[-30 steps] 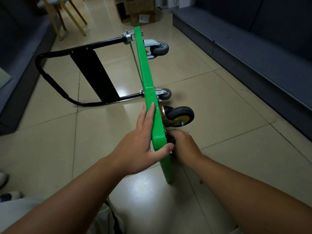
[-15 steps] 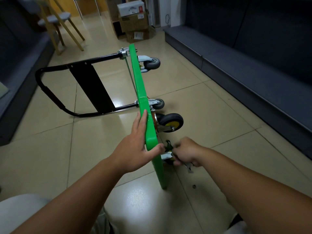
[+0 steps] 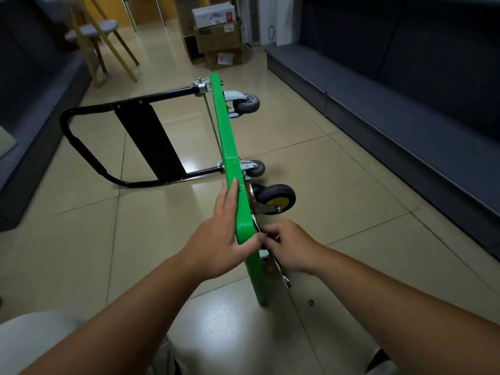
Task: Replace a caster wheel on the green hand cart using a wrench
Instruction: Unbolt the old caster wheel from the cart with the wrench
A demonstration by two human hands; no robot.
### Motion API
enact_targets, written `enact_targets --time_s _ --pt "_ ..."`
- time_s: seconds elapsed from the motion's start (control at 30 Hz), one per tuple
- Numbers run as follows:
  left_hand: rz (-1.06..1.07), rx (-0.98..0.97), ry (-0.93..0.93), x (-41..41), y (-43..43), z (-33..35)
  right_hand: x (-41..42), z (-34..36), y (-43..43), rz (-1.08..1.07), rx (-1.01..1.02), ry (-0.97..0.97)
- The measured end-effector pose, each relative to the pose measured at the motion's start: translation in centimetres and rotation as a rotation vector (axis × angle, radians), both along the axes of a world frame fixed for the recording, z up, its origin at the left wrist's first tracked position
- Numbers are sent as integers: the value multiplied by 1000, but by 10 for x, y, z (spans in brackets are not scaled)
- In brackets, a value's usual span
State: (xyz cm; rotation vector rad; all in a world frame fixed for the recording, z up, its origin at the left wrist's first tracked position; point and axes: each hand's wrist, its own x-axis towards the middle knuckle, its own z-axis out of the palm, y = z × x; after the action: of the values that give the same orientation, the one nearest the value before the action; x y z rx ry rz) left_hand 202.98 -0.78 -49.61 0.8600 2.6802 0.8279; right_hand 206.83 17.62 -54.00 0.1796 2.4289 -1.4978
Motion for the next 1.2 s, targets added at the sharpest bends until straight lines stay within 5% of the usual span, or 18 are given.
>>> enact_targets --time_s 0.53,0.77,1.07,1.2 --pt "-30 16 -15 -2 -1 1 -21 -56 1 -29 108 224" --pt "-13 5 -14 0 -1 1 13 -68 18 117 560 -401" --pt "7 29 -13 2 0 1 -14 19 -9 -247 -43 -191" --pt "8 15 -13 2 -1 0 -11 27 -10 -149 4 -97"
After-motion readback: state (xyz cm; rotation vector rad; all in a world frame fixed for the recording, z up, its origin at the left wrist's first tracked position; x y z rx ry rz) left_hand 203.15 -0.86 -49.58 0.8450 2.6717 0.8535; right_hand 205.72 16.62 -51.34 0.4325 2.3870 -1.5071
